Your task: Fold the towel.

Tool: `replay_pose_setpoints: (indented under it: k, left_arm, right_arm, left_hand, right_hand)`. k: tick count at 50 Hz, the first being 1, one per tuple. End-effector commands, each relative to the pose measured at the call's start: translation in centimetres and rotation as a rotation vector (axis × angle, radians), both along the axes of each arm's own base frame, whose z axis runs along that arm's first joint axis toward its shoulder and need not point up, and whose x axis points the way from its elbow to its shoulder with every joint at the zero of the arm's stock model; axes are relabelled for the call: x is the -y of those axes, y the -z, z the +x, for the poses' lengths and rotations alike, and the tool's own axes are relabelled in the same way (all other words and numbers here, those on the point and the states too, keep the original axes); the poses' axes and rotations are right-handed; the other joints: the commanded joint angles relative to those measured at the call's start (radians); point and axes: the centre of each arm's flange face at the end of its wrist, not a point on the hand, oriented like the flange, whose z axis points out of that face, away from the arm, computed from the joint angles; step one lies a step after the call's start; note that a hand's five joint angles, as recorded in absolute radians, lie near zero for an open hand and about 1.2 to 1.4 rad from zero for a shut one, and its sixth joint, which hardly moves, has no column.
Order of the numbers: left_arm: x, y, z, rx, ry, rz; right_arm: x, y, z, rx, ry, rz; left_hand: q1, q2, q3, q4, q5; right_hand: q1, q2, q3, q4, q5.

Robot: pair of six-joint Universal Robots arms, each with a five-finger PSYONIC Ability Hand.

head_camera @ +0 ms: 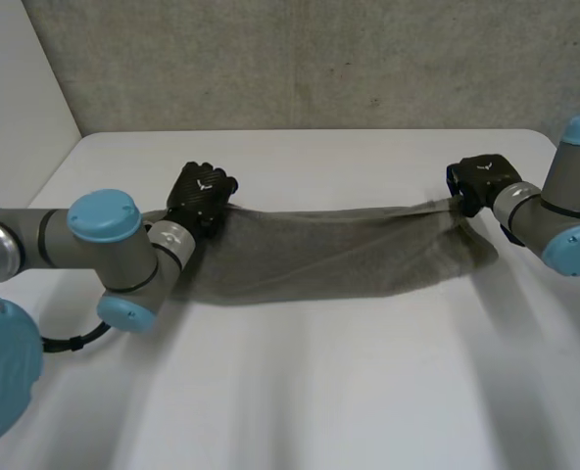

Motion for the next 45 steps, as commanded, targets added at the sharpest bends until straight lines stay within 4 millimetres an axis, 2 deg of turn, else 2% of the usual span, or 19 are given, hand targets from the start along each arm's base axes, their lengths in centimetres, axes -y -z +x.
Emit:
replay_pose_setpoints:
  k: [1, 2, 4, 6, 7, 8, 9, 10, 11, 16, 17, 19, 21, 24, 28, 33, 34, 38, 45]
  left_arm:
    - [1.2, -0.1, -0.4, -0.008, -0.009, -0.018]
    - [1.4, -0.2, -0.5, -0.011, -0.012, -0.024]
    - [1.6, -0.4, -0.5, -0.014, -0.015, -0.031]
    - [1.7, -0.7, -0.6, -0.018, -0.022, -0.042]
    - [1.7, -0.7, -0.6, -0.018, -0.023, -0.042]
    - [1.8, -0.9, -0.5, -0.02, -0.035, -0.045]
    - [1.8, -0.9, -0.5, -0.02, -0.035, -0.045]
    - [1.9, -1.1, -0.3, -0.019, -0.052, -0.044]
    - [1.9, -1.4, -0.1, -0.018, -0.073, -0.039]
    - [1.8, -3.4, 0.8, -0.022, -0.151, -0.035]
    - [1.8, -3.4, 0.8, -0.022, -0.151, -0.035]
    - [1.3, -5.1, 1.7, -0.027, -0.197, -0.024]
    - [1.1, -5.7, 2.6, -0.025, -0.223, -0.017]
    - [0.3, -7.1, 4.4, -0.021, -0.256, -0.01]
    - [-1.3, -7.7, 5.5, -0.017, -0.267, 0.003]
    - [-4.6, -8.1, 7.0, -0.01, -0.277, 0.016]
    - [-4.6, -8.1, 7.0, -0.01, -0.277, 0.016]
    - [-6.6, -6.9, 7.6, -0.005, -0.278, 0.031]
    - [-7.7, -5.2, 8.4, -0.009, -0.289, 0.043]
  right_arm:
    - [1.2, -0.5, 0.2, 0.014, 0.046, -0.079]
    - [1.4, -0.6, 0.1, 0.014, 0.057, -0.086]
    - [1.4, -0.7, 0.1, 0.013, 0.063, -0.093]
    - [1.5, -0.8, 0.1, 0.014, 0.068, -0.097]
    - [1.5, -0.8, 0.1, 0.013, 0.075, -0.097]
    - [1.5, -0.8, 0.1, 0.013, 0.075, -0.097]
    - [1.5, -1.0, 0.1, 0.012, 0.078, -0.099]
    - [1.4, -1.2, 0.1, 0.01, 0.083, -0.098]
    - [1.4, -1.2, 0.1, 0.01, 0.083, -0.098]
    - [1.0, -0.8, 0.1, 0.007, 0.096, -0.074]
    - [0.7, -1.4, 0.0, 0.01, 0.097, -0.071]
    - [0.2, -2.5, -0.2, 0.017, 0.101, -0.072]
    - [-1.1, -4.6, -0.9, 0.033, 0.099, -0.068]
    - [-2.0, -5.4, -1.0, 0.037, 0.098, -0.063]
    - [-4.9, -6.7, -1.2, 0.042, 0.066, -0.038]
    - [-7.8, -6.0, -1.2, 0.047, 0.011, 0.018]
    - [-8.3, -5.6, -1.5, 0.046, 0.009, 0.025]
    - [-8.9, -4.7, -2.7, 0.042, 0.028, 0.033]
    - [-9.4, -2.7, -4.4, 0.035, 0.068, 0.084]
  left_hand:
    - [-0.061, -0.115, -0.156, -0.125, -0.262]
    - [-0.061, -0.115, -0.156, -0.125, -0.262]
    - [-0.113, -0.167, -0.208, -0.178, -0.314]
    - [-0.452, -0.506, -0.547, -0.517, -0.653]
    - [-0.454, -0.508, -0.549, -0.518, -0.655]
    - [-0.791, -0.845, -0.886, -0.856, -0.992]
    - [-0.794, -0.848, -0.889, -0.859, -0.995]
    - [-1.111, -1.165, -1.206, -1.176, -1.312]
    - [-1.225, -1.279, -1.32, -1.289, -1.426]
    - [-1.267, -1.321, -1.362, -1.332, -1.468]
    - [-1.267, -1.321, -1.362, -1.332, -1.468]
    - [-1.267, -1.321, -1.362, -1.332, -1.468]
    - [-1.267, -1.321, -1.362, -1.332, -1.468]
    - [-1.264, -1.318, -1.359, -1.329, -1.465]
    - [-1.261, -1.315, -1.356, -1.326, -1.462]
    - [-1.244, -1.298, -1.339, -1.308, -1.444]
    - [-1.243, -1.298, -1.339, -1.308, -1.444]
    - [-1.217, -1.271, -1.312, -1.282, -1.418]
    - [-1.214, -1.268, -1.309, -1.279, -1.415]
  right_hand:
    - [-0.316, -0.289, -0.318, -0.329, -0.318]
    - [-0.589, -0.561, -0.591, -0.601, -0.59]
    - [-0.612, -0.584, -0.614, -0.624, -0.614]
    - [-0.708, -0.68, -0.71, -0.721, -0.71]
    - [-1.014, -0.986, -1.016, -1.027, -1.016]
    - [-1.017, -0.99, -1.019, -1.03, -1.019]
    - [-1.156, -1.129, -1.158, -1.169, -1.158]
    - [-1.156, -1.129, -1.158, -1.169, -1.158]
    - [-1.156, -1.129, -1.158, -1.169, -1.158]
    - [-1.156, -1.129, -1.158, -1.169, -1.158]
    - [-1.156, -1.129, -1.158, -1.169, -1.158]
    - [-1.156, -1.129, -1.158, -1.169, -1.158]
    - [-1.156, -1.129, -1.158, -1.169, -1.158]
    - [-1.156, -1.129, -1.158, -1.169, -1.158]
    - [-1.156, -1.129, -1.158, -1.169, -1.158]
    - [-1.156, -1.129, -1.158, -1.169, -1.158]
    - [-1.156, -1.129, -1.158, -1.169, -1.158]
    - [-1.156, -1.129, -1.158, -1.169, -1.158]
    - [-1.156, -1.129, -1.158, -1.169, -1.158]
